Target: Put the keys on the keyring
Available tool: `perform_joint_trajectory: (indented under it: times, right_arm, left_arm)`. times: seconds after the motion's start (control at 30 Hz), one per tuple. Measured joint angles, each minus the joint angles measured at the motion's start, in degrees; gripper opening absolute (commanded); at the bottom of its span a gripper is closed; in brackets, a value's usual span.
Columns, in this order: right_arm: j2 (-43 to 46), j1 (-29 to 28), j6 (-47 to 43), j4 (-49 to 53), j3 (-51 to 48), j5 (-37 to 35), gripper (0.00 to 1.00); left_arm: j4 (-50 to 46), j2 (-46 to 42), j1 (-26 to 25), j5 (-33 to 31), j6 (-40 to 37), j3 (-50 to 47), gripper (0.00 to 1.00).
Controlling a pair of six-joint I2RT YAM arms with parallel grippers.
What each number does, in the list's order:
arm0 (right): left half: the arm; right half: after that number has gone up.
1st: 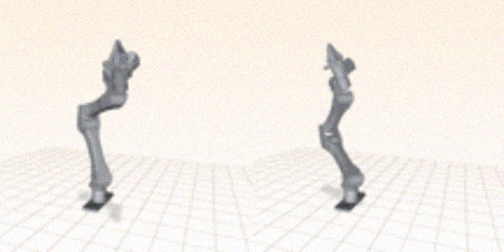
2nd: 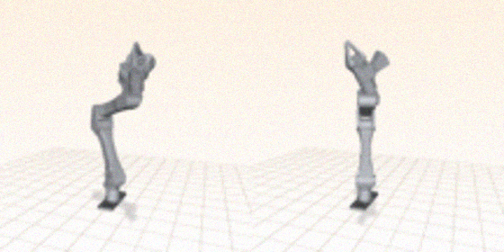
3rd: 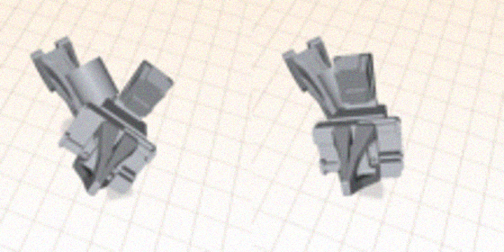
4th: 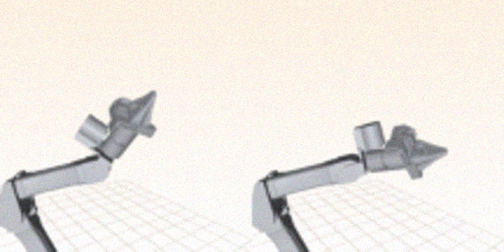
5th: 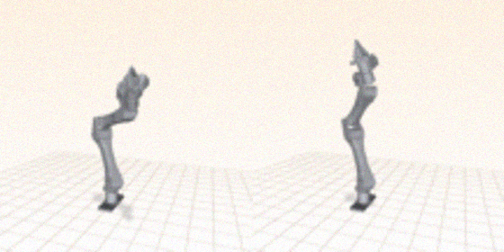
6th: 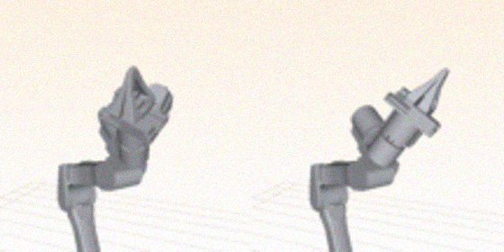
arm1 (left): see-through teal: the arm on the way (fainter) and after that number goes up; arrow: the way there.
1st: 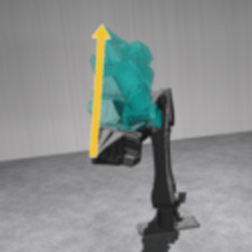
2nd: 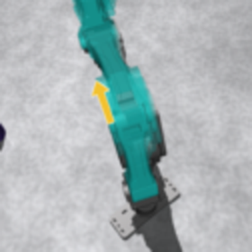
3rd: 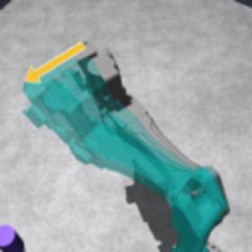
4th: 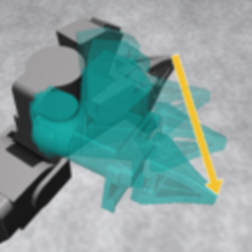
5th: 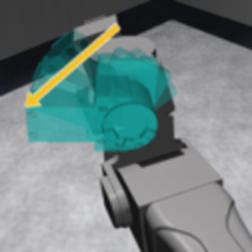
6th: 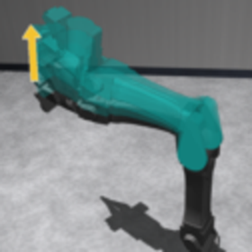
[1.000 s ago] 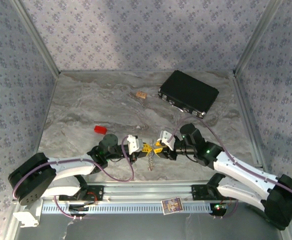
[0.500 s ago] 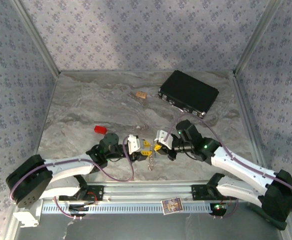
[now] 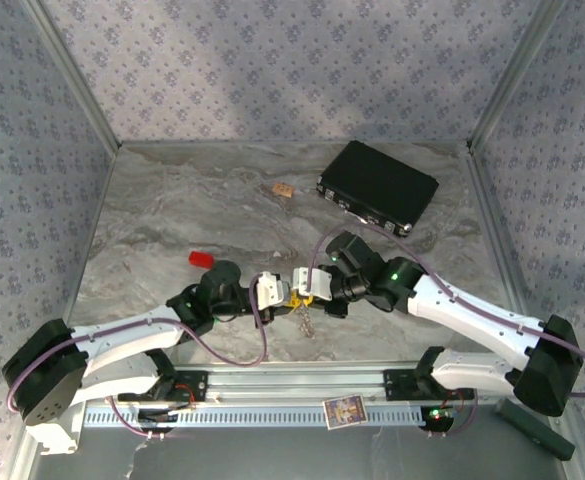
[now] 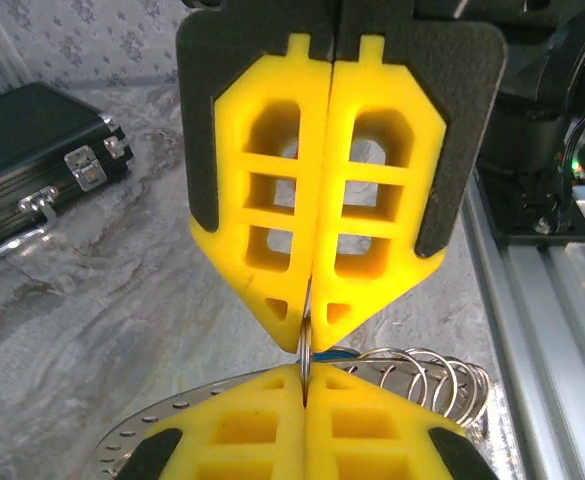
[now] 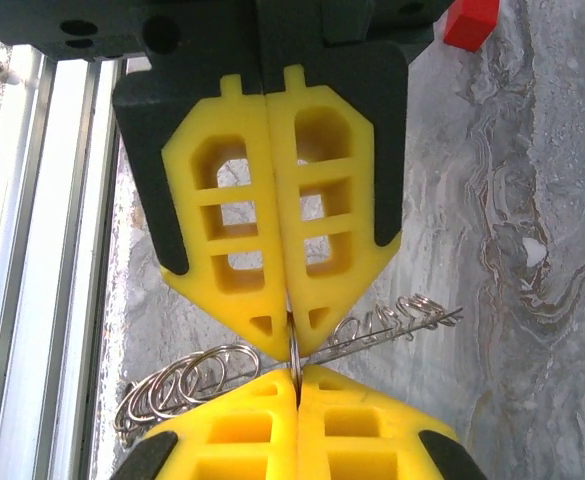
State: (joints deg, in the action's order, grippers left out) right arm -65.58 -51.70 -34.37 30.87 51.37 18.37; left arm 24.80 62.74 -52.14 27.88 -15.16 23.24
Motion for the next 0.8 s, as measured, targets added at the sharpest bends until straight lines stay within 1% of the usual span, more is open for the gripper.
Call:
perform_joint_trajectory:
  times: [0.03, 0.07, 0.1, 0.17, 0.3, 0.43, 0.57, 0.67, 0.7, 0.8]
  right_arm:
    - [0.00, 0.02, 0.00, -0.02, 0.00, 0.00, 0.22]
    - [0.15, 0.09, 0.28, -0.35, -0.17, 0.13, 0.27]
    - [0.72, 0.57, 0.37, -1.53, -0.90, 0.87, 0.30]
    - [3.52, 2.25, 2.03, -5.68, -4.39, 3.32, 0.31]
    - [9.51, 6.88, 8.09, -14.45, -13.31, 7.52, 0.31]
    - [10.16, 7.21, 12.15, -20.72, -17.84, 9.84, 0.30]
    - [10.14, 7.52, 14.56, -25.40, -19.37, 12.33, 0.29]
    - [9.97, 7.76, 16.06, -28.68, -20.46, 13.79, 0.22]
    - [9.77, 7.87, 16.57, -29.35, -20.70, 14.12, 0.18]
    - [9.33, 7.98, 17.35, -30.58, -20.83, 14.67, 0.00]
  left_arm:
    - [-0.02, 0.00, 0.00, 0.00, -0.04, 0.00, 0.00]
    - [0.04, 0.00, 0.00, 0.00, -0.02, 0.00, 0.00]
    - [0.04, -0.02, 0.02, -0.04, -0.02, -0.02, 0.00]
    - [0.94, -0.02, 0.02, -0.17, 0.24, -0.26, 0.00]
    - [6.91, 0.00, 0.02, -0.24, 2.64, -3.17, 0.00]
    - [12.85, 0.76, 0.02, -0.22, 5.16, -6.01, 0.00]
    - [16.52, 1.88, 0.02, -0.22, 6.73, -6.56, 0.00]
    - [18.82, 2.78, 0.02, -0.20, 7.58, -6.58, 0.00]
    - [19.41, 3.06, 0.02, -0.17, 7.80, -6.58, 0.00]
    - [20.55, 3.58, 0.02, -0.04, 8.28, -6.60, 0.00]
